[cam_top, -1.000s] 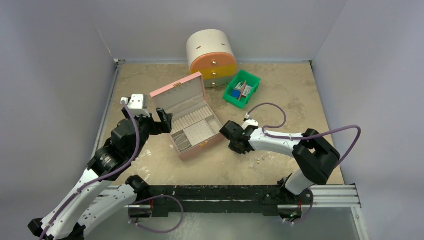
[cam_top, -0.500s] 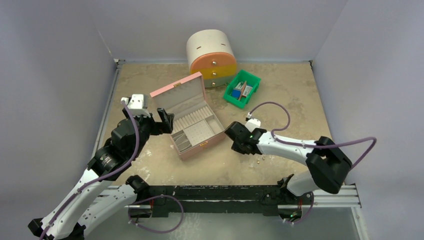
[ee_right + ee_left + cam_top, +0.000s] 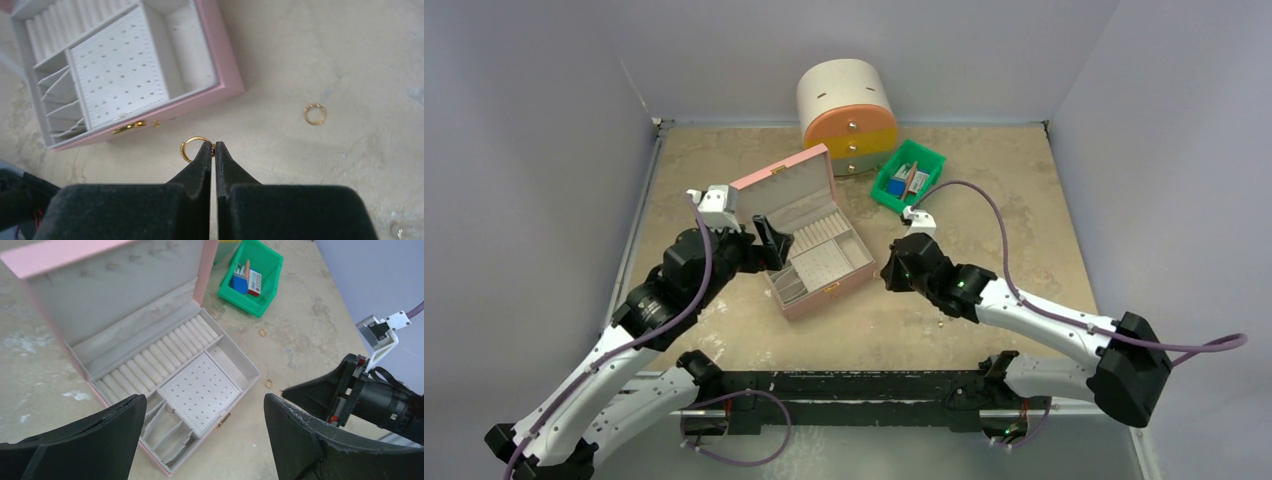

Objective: Organize the mixed jewelry

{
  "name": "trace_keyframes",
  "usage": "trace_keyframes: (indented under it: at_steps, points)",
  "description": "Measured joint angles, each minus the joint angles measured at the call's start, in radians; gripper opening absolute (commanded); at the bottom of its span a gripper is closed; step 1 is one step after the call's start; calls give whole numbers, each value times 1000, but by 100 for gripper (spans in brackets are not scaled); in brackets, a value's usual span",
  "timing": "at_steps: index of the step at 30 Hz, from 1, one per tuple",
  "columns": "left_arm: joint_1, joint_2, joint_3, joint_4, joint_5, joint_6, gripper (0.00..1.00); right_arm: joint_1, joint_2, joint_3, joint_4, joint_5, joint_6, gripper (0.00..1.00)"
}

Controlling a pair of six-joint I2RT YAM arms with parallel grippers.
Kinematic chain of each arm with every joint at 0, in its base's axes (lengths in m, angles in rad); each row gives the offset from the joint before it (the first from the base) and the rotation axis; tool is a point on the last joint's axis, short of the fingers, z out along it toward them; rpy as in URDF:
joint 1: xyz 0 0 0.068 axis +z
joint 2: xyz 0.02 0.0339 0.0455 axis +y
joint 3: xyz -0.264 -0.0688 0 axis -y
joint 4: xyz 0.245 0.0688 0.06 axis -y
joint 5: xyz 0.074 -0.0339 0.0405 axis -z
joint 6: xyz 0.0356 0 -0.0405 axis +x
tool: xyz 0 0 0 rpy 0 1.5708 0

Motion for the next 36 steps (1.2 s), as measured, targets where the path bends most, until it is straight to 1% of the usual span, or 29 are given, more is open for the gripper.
trace_keyframes:
  at_steps: [2, 6, 9, 15, 18, 26, 33, 36]
  points:
    - [0, 12, 0, -2, 39, -38, 85, 6, -6, 1, 48, -34, -64, 0]
    - [0, 25, -5, 13, 135, -111, 81, 37, 16, 40, 73, -85, -155, 0]
    - [0, 29, -34, 47, 208, -161, 76, 63, 36, 93, 86, -111, -204, 0]
    - [0, 76, -112, 117, 359, -231, 60, 120, 75, 198, 101, -132, -270, 0]
    - [0, 108, -146, 142, 420, -254, 53, 147, 88, 227, 121, -140, -290, 0]
    - [0, 111, -180, 199, 489, -282, 40, 171, 89, 233, 144, -186, -306, 0]
    - [0, 111, -180, 222, 508, -290, 30, 179, 89, 233, 149, -205, -308, 0]
    - [0, 112, -181, 227, 512, -290, 27, 182, 89, 233, 149, -208, -308, 0]
